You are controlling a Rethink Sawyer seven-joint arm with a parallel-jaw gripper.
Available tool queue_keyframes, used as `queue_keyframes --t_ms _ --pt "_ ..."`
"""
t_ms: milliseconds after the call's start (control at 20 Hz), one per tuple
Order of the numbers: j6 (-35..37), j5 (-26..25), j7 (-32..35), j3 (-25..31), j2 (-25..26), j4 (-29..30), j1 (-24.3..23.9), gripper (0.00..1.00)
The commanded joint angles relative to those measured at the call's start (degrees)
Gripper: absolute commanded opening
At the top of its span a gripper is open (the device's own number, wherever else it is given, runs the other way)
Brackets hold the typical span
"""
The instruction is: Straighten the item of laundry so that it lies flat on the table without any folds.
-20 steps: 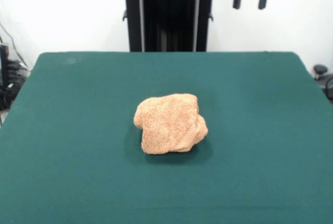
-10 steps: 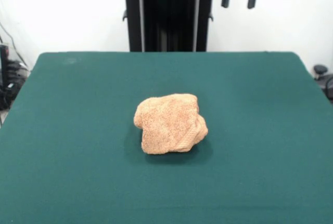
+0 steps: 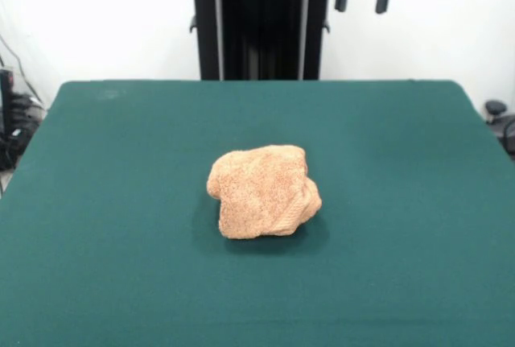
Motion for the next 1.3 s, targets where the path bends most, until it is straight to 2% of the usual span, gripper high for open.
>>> queue_keyframes --t_ms 50,150,350,500,600,850,950,1100,1300 --pt "2.2 1.7 12.4 0.9 1.2 3.7 1.2 1.0" --pt "-1.2 2.6 13.1 3.3 2.3 6.1 -0.4 1.0" --pt "-8.7 1.3 13.6 5.4 5.3 7.9 -3.5 1.0" --pt "-12.2 -0.8 13.1 3.8 6.6 7.3 -5.0 1.0" --pt "-13.9 -2.1 11.7 5.1 6.8 7.4 -8.1 1.0" --pt "-13.3 -3.9 8.9 3.2 6.2 5.8 -9.9 1.0" --pt "-15.6 -5.8 8.1 5.9 6.9 6.0 -13.4 1.0" --pt "-16.7 -6.8 8.3 4.7 7.8 4.7 -14.0 1.0" --pt "-19.4 -8.4 9.4 7.0 8.0 4.4 -17.0 1.0"
